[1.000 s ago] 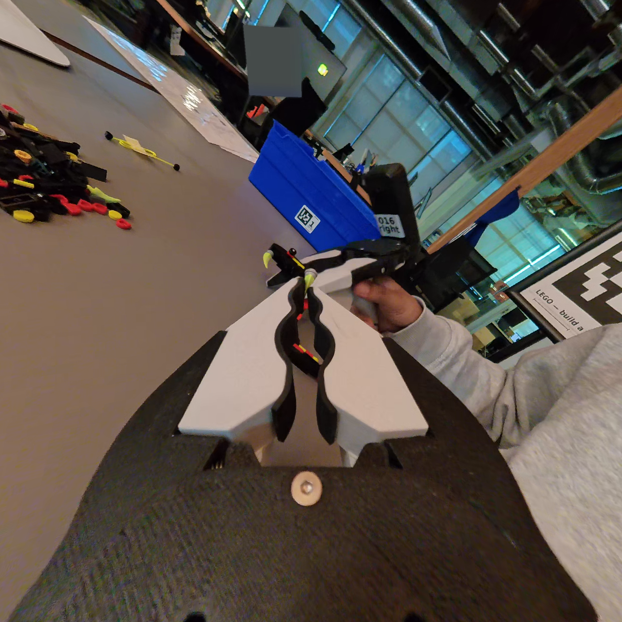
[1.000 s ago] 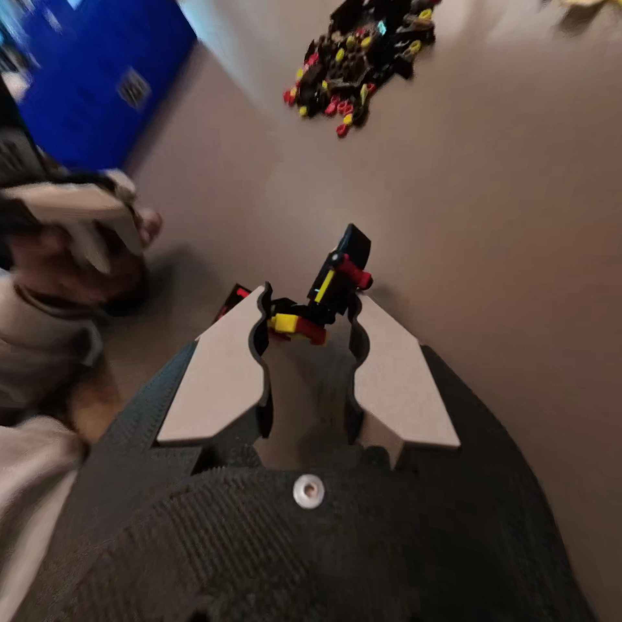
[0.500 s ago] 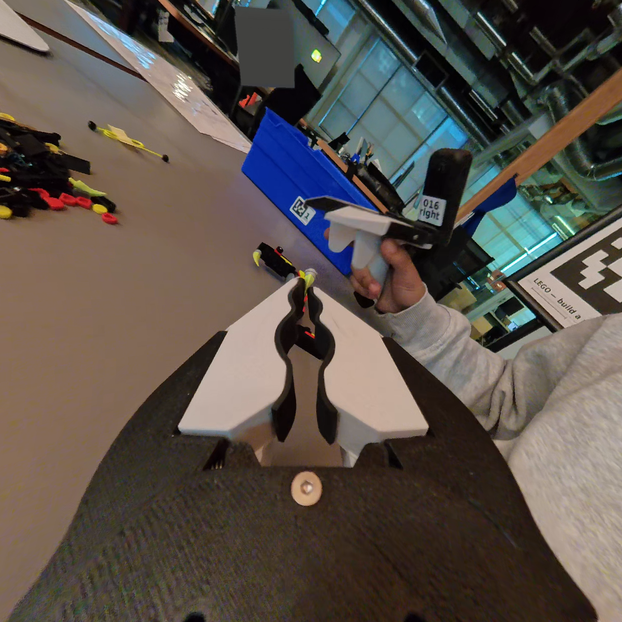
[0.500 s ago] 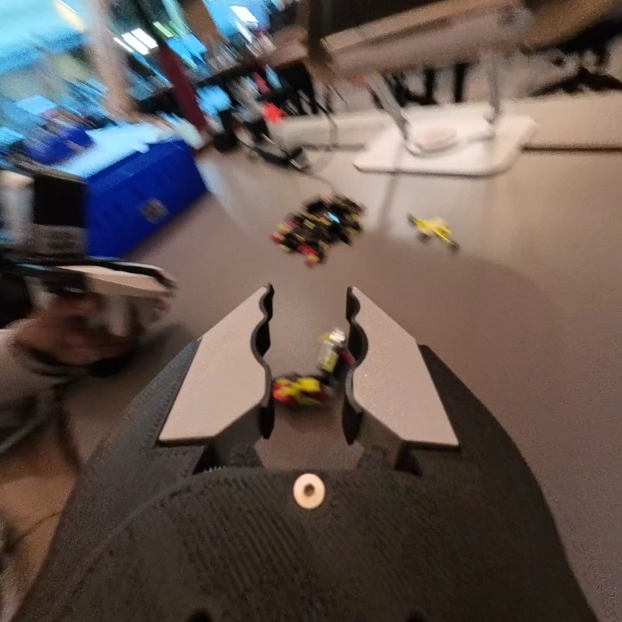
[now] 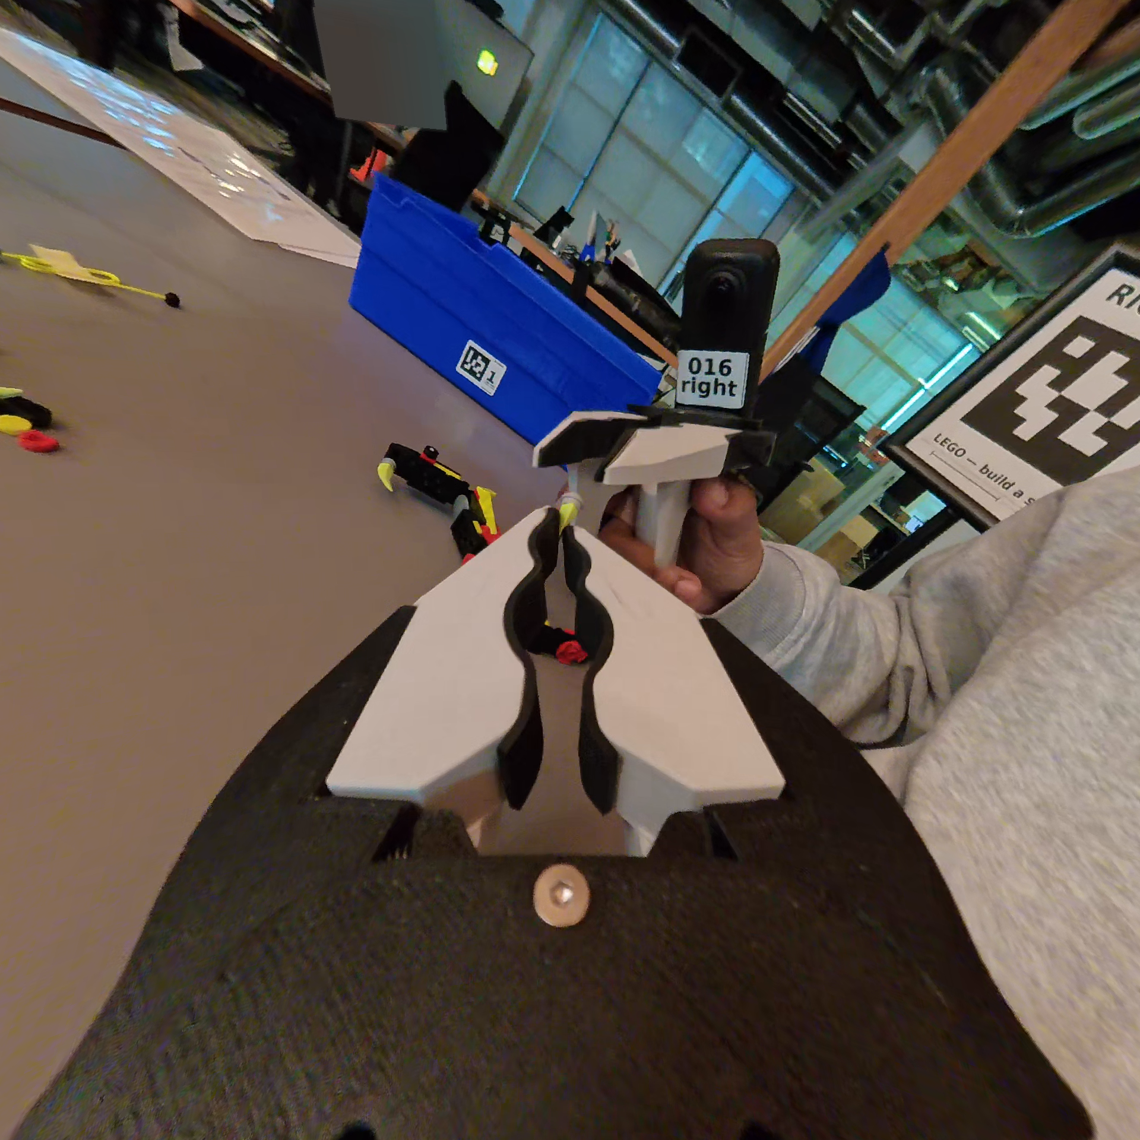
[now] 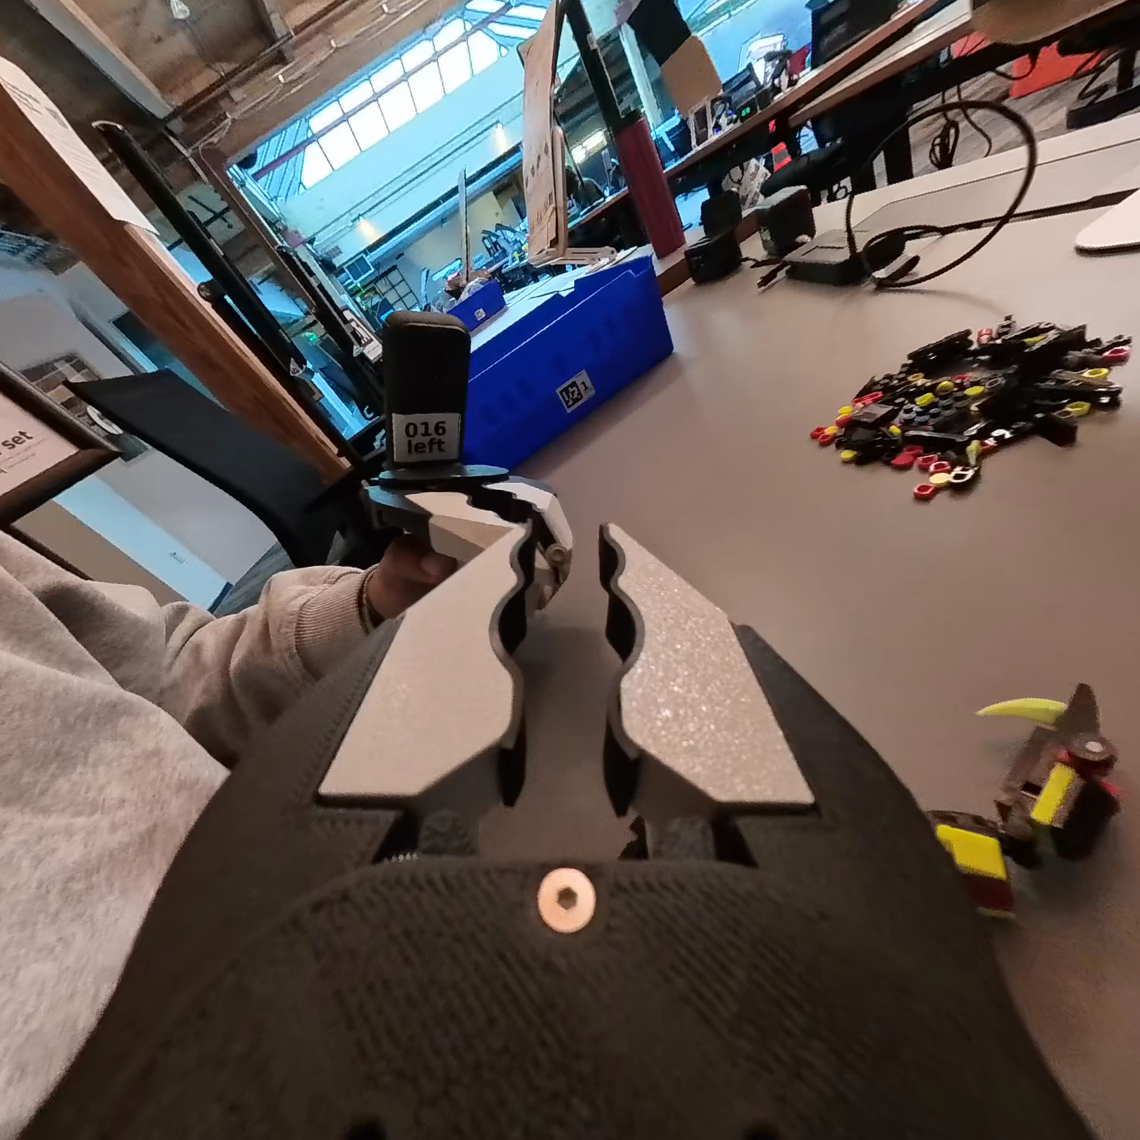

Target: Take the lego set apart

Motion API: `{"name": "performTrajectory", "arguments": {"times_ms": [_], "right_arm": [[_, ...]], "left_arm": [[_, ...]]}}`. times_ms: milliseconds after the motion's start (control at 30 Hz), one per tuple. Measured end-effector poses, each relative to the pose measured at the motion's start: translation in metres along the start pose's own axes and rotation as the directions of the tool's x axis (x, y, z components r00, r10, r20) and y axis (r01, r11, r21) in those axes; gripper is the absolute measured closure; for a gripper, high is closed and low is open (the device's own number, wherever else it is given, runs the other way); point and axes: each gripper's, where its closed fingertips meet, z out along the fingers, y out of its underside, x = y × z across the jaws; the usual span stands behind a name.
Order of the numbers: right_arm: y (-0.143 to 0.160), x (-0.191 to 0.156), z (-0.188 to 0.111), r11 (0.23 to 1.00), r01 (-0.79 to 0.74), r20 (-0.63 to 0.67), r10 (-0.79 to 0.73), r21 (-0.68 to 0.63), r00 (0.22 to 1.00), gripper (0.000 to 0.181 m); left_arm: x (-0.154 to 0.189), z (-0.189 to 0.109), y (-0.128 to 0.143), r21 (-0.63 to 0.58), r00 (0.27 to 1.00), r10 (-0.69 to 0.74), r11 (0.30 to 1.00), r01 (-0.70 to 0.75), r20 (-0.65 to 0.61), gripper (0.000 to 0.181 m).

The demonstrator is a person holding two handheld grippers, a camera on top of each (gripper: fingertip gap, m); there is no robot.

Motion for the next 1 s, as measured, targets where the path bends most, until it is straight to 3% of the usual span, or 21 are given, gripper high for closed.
{"name": "performTrajectory", "arguments": {"times_ms": [533, 933, 1000], "right_arm": [[0.003, -0.008, 0.006, 1.000, -0.014, 0.024, 0.014, -0.001, 1.000, 0.176], [-0.006, -0.014, 0.004, 0.978, -0.200, 0.119, 0.192, 0.062, 0.974, 0.178], [-0.017, -0.012, -0.002, 0.959, -0.251, 0.143, 0.232, 0.129, 0.962, 0.177]], "left_arm": [[0.005, 0.000, -0.007, 0.045, 0.996, -0.068, 0.997, 0.070, -0.050, 0.181], [0.012, -0.001, -0.015, 0.084, 0.974, -0.179, 0.978, 0.192, -0.140, 0.181], [0.011, 0.000, -0.012, 0.063, 0.972, -0.196, 0.977, 0.205, -0.131, 0.181]]}}
